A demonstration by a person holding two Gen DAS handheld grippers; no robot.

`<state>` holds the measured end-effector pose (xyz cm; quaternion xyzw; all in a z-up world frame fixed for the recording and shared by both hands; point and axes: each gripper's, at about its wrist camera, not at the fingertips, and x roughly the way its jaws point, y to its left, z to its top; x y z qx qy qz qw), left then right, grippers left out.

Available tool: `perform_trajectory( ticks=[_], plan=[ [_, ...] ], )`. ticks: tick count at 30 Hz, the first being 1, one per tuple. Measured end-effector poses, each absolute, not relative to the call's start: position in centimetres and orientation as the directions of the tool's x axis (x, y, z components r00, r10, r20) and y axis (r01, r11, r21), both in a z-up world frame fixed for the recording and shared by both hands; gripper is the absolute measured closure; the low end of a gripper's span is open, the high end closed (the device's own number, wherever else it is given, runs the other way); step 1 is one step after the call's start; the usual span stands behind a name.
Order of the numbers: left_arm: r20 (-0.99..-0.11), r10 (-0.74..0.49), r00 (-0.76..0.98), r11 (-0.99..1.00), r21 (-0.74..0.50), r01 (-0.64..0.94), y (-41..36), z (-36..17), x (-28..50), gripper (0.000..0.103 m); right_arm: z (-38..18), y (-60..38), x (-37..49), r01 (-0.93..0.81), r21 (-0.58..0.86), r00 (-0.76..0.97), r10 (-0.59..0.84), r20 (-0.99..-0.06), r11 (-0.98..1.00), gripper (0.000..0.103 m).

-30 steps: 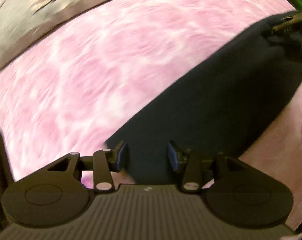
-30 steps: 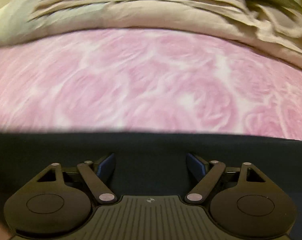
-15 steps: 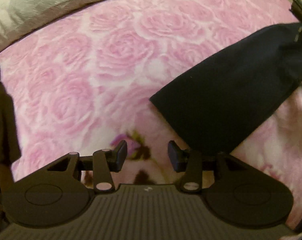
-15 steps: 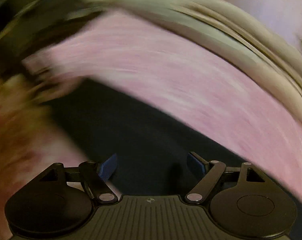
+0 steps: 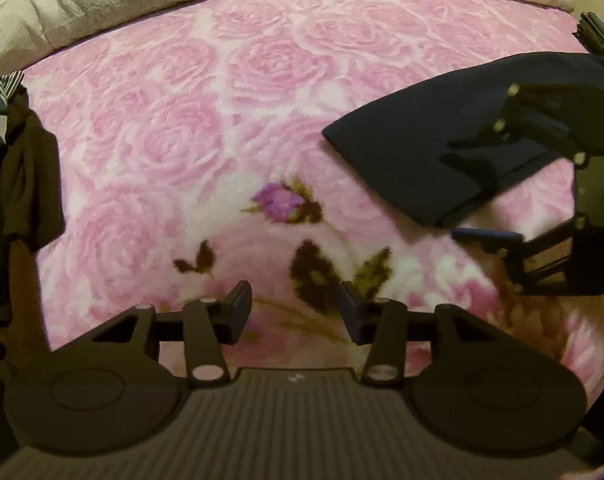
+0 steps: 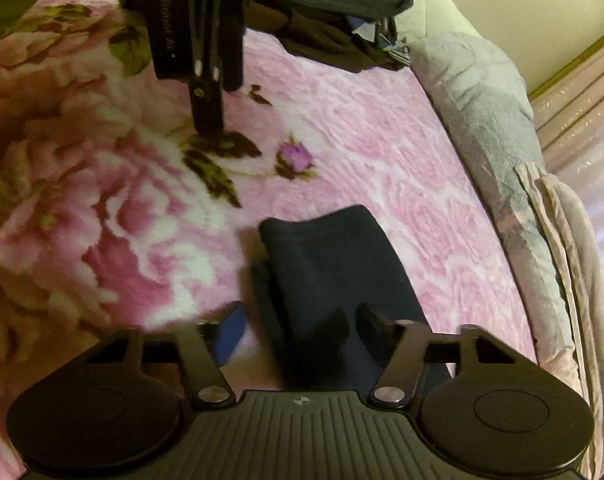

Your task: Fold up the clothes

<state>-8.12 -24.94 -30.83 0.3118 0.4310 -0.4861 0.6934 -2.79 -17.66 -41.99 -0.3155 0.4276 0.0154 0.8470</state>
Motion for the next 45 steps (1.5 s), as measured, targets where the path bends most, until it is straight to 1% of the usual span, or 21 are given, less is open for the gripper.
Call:
perform_trajectory(
  ticks=[1,2,3,4,5,8,11,12,14,16,17,19,21,24,26,32,37,40,43,44,45],
  plan=[
    [-0.899,-0.409,0.153,0.328,0.012,0.945,-25.1,-30.7,-8.4,0.060,-41.9,-17.5,-2.9,-0.294,-0.520,0.638,-0.241,-0.732,0.802,0.061],
    [-0.898,-0.413,0.152,0.320,0.014,0.947,-25.3,-30.5,-8.7,0.060,-41.7,-17.5,-2.9,-0.266,-0.506,0.638,-0.244,-0.731,0.820,0.067],
    [-0.897,-0.416,0.152,0.311,0.017,0.950,-25.6,-30.3,-9.0,0.060,-41.4,-17.4,-2.9,-0.238,-0.491,0.637,-0.246,-0.730,0.838,0.080],
    [-0.896,-0.418,0.151,0.300,0.021,0.954,-26.0,-30.1,-9.4,0.060,-41.1,-17.4,-2.8,-0.210,-0.475,0.637,-0.249,-0.729,0.854,0.088],
    [-0.895,-0.420,0.151,0.288,0.026,0.957,-26.4,-29.8,-9.9,0.060,-40.7,-17.5,-2.9,-0.177,-0.456,0.638,-0.251,-0.728,0.872,0.091],
    [-0.893,-0.425,0.149,0.253,0.041,0.967,-27.7,-29.2,-11.2,0.060,-36.5,-19.9,-3.7,0.010,-0.357,0.689,-0.265,-0.674,0.934,0.092],
    [-0.889,-0.437,0.134,0.212,0.043,0.976,-30.0,-28.4,-13.0,0.060,-30.6,-25.5,-6.6,0.291,-0.142,0.732,-0.316,-0.603,0.946,0.093],
    [-0.889,-0.441,0.125,0.196,0.040,0.980,-31.0,-28.1,-13.7,0.060,-28.8,-28.3,-8.8,0.399,-0.035,0.740,-0.344,-0.579,0.916,0.093],
    [-0.887,-0.450,0.103,0.157,0.036,0.987,-33.1,-27.6,-15.3,0.060,-25.6,-33.7,-14.1,0.576,0.190,0.741,-0.410,-0.532,0.795,0.093],
    [-0.885,-0.459,0.075,0.099,0.033,0.995,-35.6,-27.4,-17.1,0.060,-24.6,-38.8,-20.6,0.703,0.371,0.700,-0.500,-0.509,0.607,0.094],
    [-0.884,-0.464,0.059,0.068,0.031,0.997,-36.8,-27.3,-18.0,0.060,-24.7,-41.1,-23.7,0.743,0.441,0.669,-0.538,-0.513,0.504,0.093],
    [-0.881,-0.473,0.023,0.000,0.026,1.000,-39.8,-27.3,-20.0,0.059,-26.8,-45.1,-29.7,0.801,0.506,0.586,-0.590,-0.556,0.318,0.093],
    [-0.880,-0.476,-0.006,-0.054,0.023,0.998,-42.4,-27.6,-21.9,0.059,-30.1,-48.2,-34.6,0.834,0.528,0.507,-0.600,-0.619,0.161,0.093],
    [-0.880,-0.473,-0.043,-0.120,0.016,0.993,-46.2,-28.2,-24.6,0.059,-34.7,-51.0,-39.3,0.813,0.582,0.494,-0.514,-0.701,-0.012,0.093],
    [-0.880,-0.472,-0.061,-0.156,0.016,0.988,-48.1,-28.3,-26.1,0.059,-35.5,-51.5,-39.8,0.808,0.589,0.519,-0.470,-0.714,-0.003,0.093],
    [-0.873,-0.479,-0.091,-0.227,0.024,0.973,-53.3,-28.1,-29.3,0.058,-32.7,-52.1,-40.7,0.774,0.622,0.587,-0.507,-0.631,0.120,0.093],
    [-0.879,-0.467,-0.097,-0.263,0.033,0.964,-56.6,-28.5,-30.0,0.058,-35.9,-52.5,-42.6,0.785,0.619,0.554,-0.434,-0.711,-0.010,0.093],
    [-0.874,-0.475,-0.105,-0.272,0.032,0.962,-57.9,-28.3,-29.8,0.058,-34.7,-52.7,-43.1,0.732,0.681,0.608,-0.465,-0.643,0.015,0.093],
    [-0.864,-0.491,-0.113,-0.268,0.027,0.963,-59.1,-27.9,-29.3,0.057,-31.3,-52.9,-43.2,0.674,0.726,0.670,-0.530,-0.520,0.138,0.094],
    [-0.864,-0.491,-0.112,-0.265,0.025,0.964,-59.5,-28.0,-29.2,0.057,-30.6,-53.0,-43.0,0.677,0.714,0.673,-0.541,-0.504,0.178,0.093],
    [-0.867,-0.487,-0.109,-0.263,0.026,0.965,-59.8,-28.2,-29.2,0.057,-31.2,-53.3,-43.0,0.698,0.697,0.659,-0.526,-0.538,0.162,0.093]
  ],
)
